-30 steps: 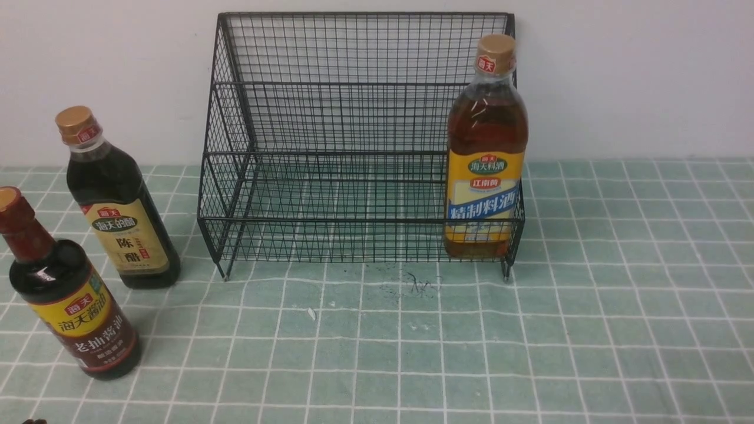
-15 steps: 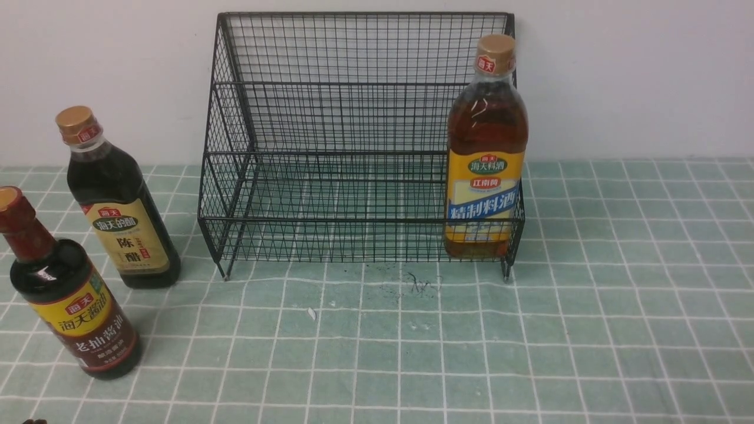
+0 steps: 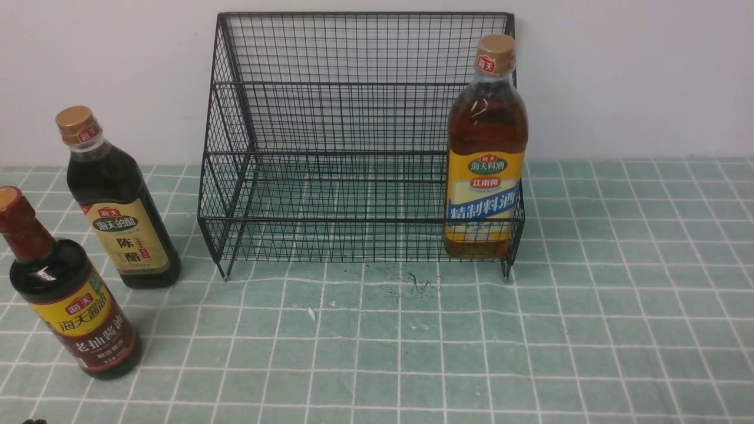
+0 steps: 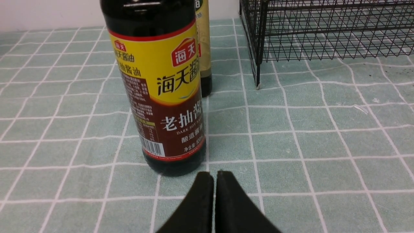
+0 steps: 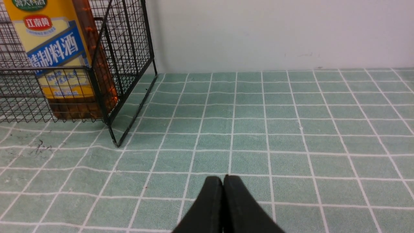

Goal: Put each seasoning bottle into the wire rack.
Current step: Use the left arm to grab the condiment bottle closest to it

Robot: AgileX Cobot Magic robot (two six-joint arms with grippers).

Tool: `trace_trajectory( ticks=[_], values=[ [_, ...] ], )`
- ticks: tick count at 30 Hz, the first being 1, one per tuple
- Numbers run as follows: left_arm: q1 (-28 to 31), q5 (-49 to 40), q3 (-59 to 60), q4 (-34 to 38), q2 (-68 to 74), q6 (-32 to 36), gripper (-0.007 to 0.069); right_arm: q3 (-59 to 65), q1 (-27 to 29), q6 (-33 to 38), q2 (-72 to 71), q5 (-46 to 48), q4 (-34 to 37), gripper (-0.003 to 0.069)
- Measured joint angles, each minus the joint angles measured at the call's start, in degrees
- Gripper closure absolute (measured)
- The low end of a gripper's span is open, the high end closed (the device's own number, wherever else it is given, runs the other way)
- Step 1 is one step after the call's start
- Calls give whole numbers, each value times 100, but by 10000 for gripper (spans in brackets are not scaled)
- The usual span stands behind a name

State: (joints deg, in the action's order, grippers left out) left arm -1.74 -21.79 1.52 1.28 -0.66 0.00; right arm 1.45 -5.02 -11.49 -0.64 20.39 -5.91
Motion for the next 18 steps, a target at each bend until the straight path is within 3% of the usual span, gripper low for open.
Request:
trace_trajectory(
  ticks=[7,18],
  values=[
    [0,339,15,-12,0,-47,631,0,0,0,0,0,4,673],
    [0,2837,15,336,0,-170,631,0,0,0,0,5,6,673]
  ],
)
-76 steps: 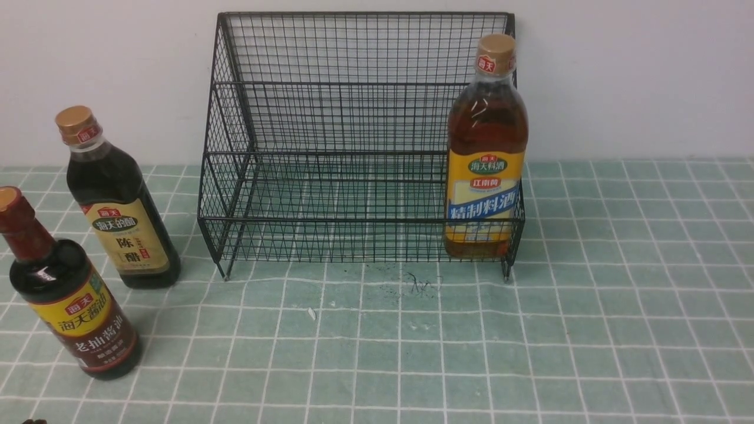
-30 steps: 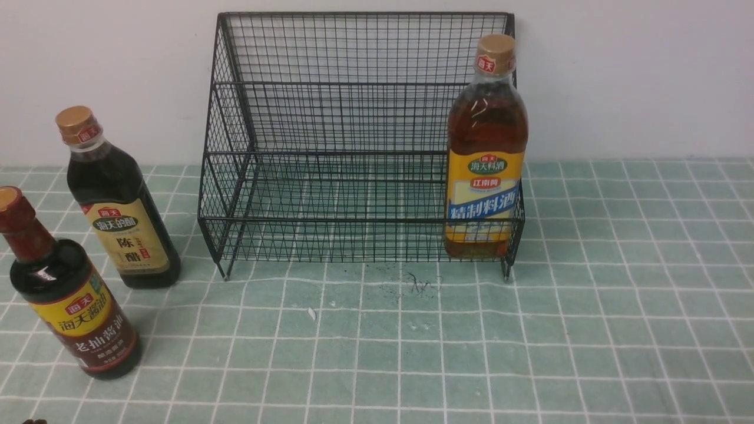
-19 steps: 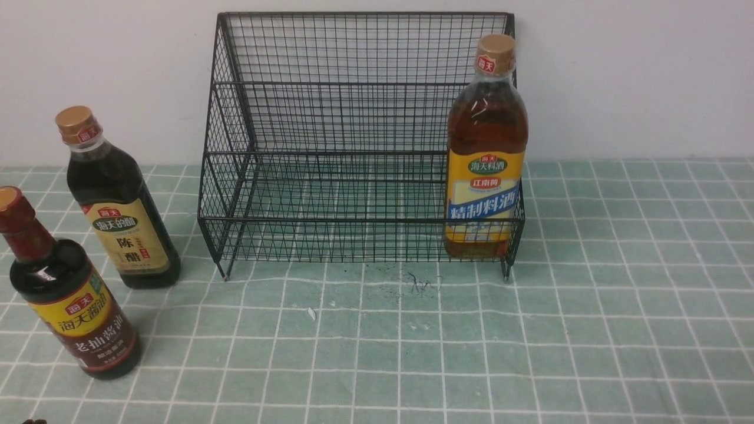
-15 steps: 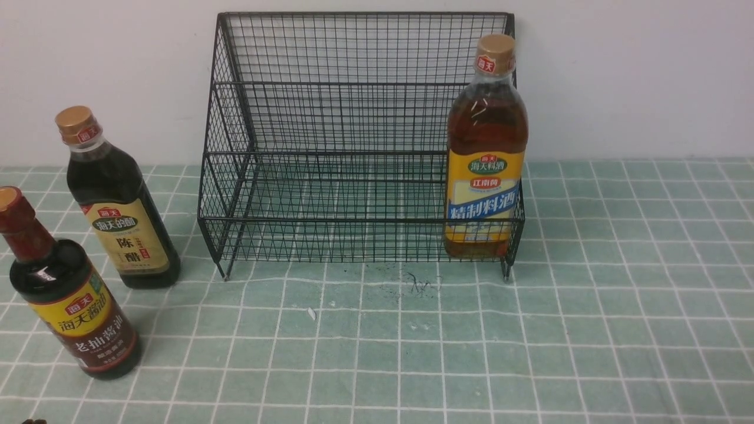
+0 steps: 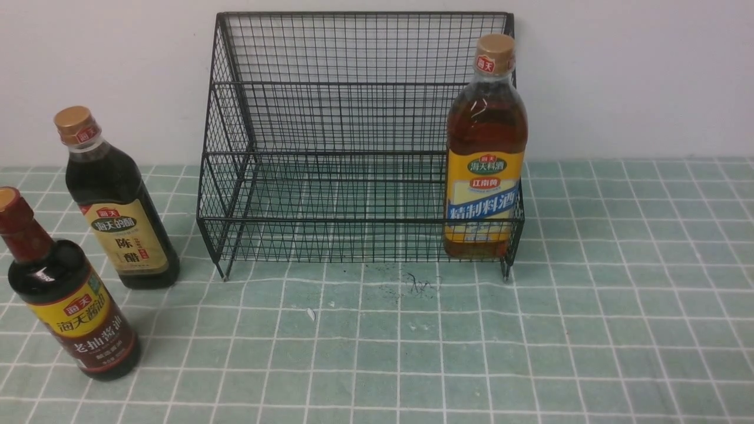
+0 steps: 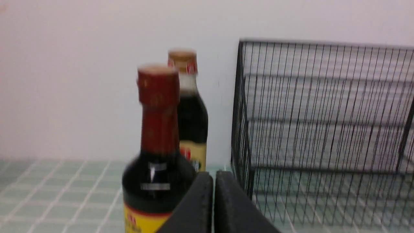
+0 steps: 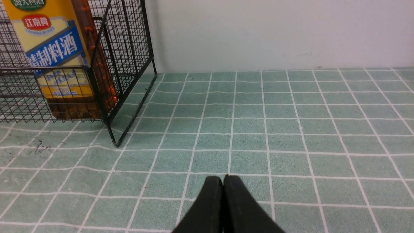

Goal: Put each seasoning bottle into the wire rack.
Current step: Use the left arm to grab the condiment bottle closest to it

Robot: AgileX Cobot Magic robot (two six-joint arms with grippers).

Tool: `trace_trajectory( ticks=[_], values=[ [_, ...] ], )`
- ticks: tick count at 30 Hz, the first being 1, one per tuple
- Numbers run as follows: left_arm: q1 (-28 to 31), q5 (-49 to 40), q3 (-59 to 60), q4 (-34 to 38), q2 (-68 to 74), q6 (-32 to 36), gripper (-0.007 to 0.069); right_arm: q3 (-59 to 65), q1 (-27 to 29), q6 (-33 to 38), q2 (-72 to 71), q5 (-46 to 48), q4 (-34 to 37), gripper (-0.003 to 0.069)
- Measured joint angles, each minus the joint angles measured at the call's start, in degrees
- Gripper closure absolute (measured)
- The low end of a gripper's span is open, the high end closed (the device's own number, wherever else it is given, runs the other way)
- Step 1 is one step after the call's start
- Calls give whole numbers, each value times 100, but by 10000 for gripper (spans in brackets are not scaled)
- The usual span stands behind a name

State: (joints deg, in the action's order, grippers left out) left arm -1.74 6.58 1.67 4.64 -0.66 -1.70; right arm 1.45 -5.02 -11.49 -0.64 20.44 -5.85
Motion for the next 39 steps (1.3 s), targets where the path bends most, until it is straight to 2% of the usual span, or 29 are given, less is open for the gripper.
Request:
trace_trajectory(
  ticks=[2,4,7,10,16,18,23,39],
  values=[
    [0,942,0,0,0,0,631,0,0,0,0,0,0,673],
    [0,1368,-5,22,0,62,629,0,0,0,0,0,0,673],
    [0,1308,-75,121,0,239,613,0,0,0,0,0,0,673],
    [0,1117,-307,510,207,707,538,0,0,0,0,1,0,673],
    [0,1273,-699,1432,1348,1577,290,0,0,0,0,12,5,673],
    [0,1636,-852,1849,1997,1807,169,-2,0,0,0,17,5,673],
    [0,2126,-1248,2265,3108,1910,43,-2,0,0,0,28,5,673],
    [0,2833,-1964,2270,5584,1941,32,-6,0,0,0,31,11,673]
  ],
)
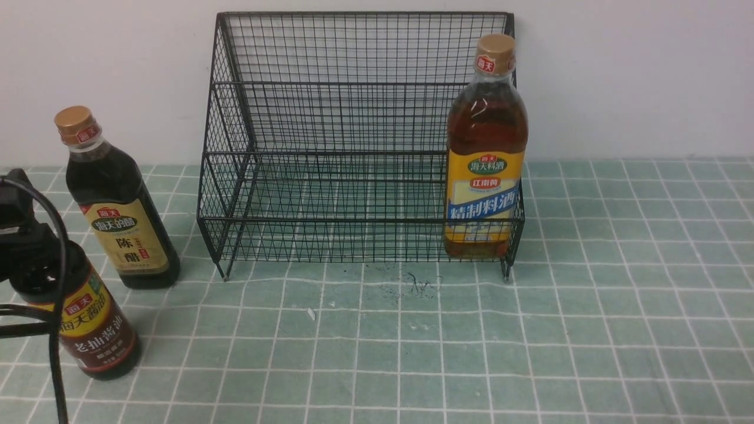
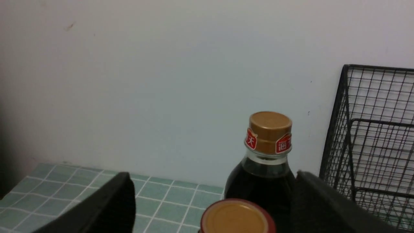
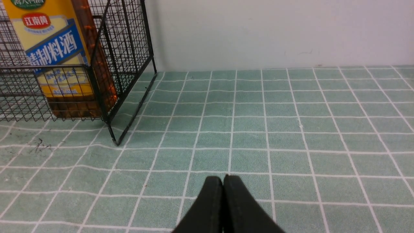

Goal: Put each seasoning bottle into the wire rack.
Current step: Use the left arm to grab the condiment bottle closest to it

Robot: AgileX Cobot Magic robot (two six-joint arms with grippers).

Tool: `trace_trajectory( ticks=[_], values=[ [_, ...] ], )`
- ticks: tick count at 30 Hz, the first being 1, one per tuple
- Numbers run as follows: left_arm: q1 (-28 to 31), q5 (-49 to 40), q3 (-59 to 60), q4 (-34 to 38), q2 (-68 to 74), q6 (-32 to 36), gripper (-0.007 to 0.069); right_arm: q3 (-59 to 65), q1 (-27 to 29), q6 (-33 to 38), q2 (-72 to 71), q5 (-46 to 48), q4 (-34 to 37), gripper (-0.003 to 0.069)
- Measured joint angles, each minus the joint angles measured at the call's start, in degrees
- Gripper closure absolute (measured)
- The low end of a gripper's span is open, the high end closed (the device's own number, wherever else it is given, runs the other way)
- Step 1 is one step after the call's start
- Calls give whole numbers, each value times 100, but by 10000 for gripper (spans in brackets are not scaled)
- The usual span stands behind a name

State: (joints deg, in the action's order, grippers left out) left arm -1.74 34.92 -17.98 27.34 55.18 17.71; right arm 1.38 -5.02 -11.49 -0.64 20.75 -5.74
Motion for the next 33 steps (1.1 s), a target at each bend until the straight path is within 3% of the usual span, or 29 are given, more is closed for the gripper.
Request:
trace_trajectory(
  ticks=[9,12,16,24,29,33],
  values=[
    [0,618,-20,12,1007,-206,57,0,0,0,0,0,0,673],
    [-2,752,-27,6,1290,-463,159,0,0,0,0,0,0,673],
    [-2,590,-33,0,1347,-584,368,0,0,0,0,0,0,673],
    [-14,-182,-38,-486,889,-610,369,0,0,0,0,2,0,673],
    [-14,-1296,-194,-754,260,-604,369,0,0,0,0,2,0,673],
    [-14,-2593,-997,-965,-316,-623,369,0,0,0,0,2,0,673]
  ],
)
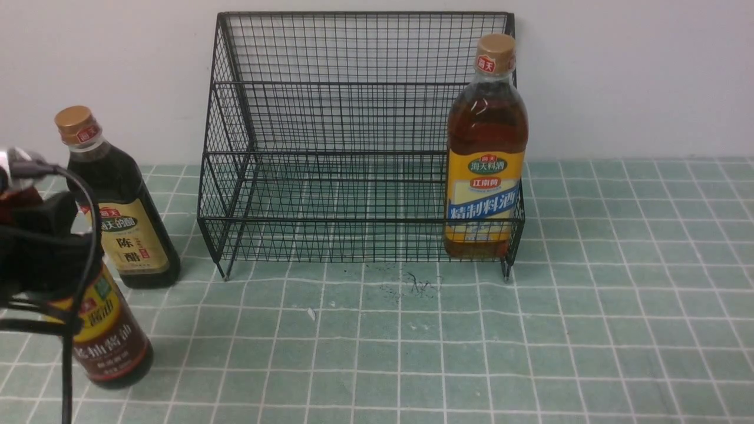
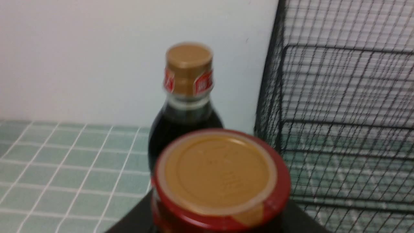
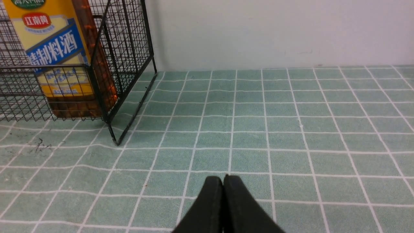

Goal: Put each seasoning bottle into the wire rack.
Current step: Use the left arm to put the condiment bottle back on the shelf

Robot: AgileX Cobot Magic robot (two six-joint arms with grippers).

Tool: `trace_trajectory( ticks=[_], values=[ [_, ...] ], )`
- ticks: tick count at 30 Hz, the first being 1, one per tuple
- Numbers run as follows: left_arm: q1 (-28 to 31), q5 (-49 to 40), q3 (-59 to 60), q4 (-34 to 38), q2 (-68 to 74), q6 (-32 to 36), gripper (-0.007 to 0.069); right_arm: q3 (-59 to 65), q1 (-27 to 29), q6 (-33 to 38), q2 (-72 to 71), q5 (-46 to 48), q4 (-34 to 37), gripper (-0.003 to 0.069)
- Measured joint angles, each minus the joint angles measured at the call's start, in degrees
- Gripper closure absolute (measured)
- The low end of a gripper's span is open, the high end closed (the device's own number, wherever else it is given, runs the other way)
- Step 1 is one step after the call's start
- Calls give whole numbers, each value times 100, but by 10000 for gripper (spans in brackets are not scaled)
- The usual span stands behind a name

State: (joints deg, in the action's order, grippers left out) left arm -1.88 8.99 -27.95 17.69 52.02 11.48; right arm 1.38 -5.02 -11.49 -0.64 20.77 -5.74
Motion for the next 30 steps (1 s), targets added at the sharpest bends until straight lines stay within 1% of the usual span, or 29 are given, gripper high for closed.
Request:
trace_trajectory(
  ticks=[1,5,7,10,11,12,14,18,21,24,27,30],
  values=[
    [0,-83,-44,-5,-26,0,369,0,0,0,0,0,0,673],
    [-36,-749,-925,-110,-98,-70,369,0,0,0,0,0,4,673],
    [-188,-960,-1283,-151,1,-156,369,0,0,0,0,0,4,673],
    [-511,-1018,-1597,-157,258,-219,369,0,0,0,0,0,4,673],
    [-537,-1010,-1617,-157,310,-219,369,0,0,0,0,0,4,673],
    [-730,-899,-1755,-157,551,-219,369,0,0,0,0,0,4,673],
    [-897,-714,-1878,-151,809,-219,369,0,0,0,0,0,4,673],
    [-1197,-69,-2273,-371,1728,-214,369,0,0,0,0,0,4,673],
    [-1307,104,-2664,-682,2254,-226,369,0,0,0,0,0,4,673],
    [-1358,189,-2945,-846,2592,-297,369,0,0,0,0,0,4,673],
    [-1392,224,-3370,-1094,3043,-497,369,0,0,0,0,4,4,673],
    [-1398,224,-3523,-1240,3232,-709,369,0,0,0,0,4,4,673]
  ],
)
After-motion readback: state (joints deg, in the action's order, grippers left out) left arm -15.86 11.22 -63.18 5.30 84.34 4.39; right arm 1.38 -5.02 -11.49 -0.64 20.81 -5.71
